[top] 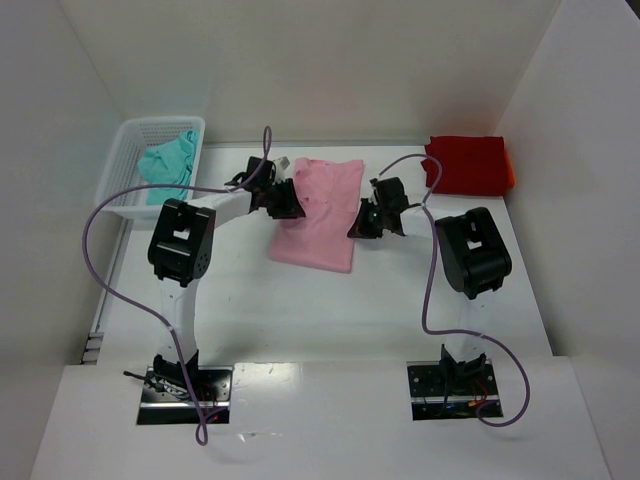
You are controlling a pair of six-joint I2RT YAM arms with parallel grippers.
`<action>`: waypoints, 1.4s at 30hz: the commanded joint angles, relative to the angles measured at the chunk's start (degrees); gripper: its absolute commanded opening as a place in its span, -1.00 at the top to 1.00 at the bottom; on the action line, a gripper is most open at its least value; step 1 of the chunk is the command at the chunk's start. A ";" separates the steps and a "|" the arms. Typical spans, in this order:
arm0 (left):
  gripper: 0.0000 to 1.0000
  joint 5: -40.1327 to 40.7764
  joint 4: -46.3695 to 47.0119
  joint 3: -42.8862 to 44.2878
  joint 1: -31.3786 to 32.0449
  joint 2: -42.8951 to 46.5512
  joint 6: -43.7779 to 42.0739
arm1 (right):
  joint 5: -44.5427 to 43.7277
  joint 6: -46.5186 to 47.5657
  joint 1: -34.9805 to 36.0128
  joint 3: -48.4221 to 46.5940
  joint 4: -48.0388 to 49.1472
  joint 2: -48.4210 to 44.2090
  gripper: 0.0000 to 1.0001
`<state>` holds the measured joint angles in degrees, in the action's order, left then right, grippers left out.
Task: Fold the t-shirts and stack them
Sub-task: Fold the folded rectangular tshirt in 1/3 of the way
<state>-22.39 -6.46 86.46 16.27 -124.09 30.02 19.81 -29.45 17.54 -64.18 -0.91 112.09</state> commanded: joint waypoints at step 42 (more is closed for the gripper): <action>-0.41 4.20 -0.41 5.31 -2.56 6.82 -9.10 | -5.14 6.60 -3.57 -1.38 -7.09 -4.33 1.00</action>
<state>-15.81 -9.32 92.16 14.02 -125.10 23.68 17.19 -25.52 15.00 -64.97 -3.51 111.33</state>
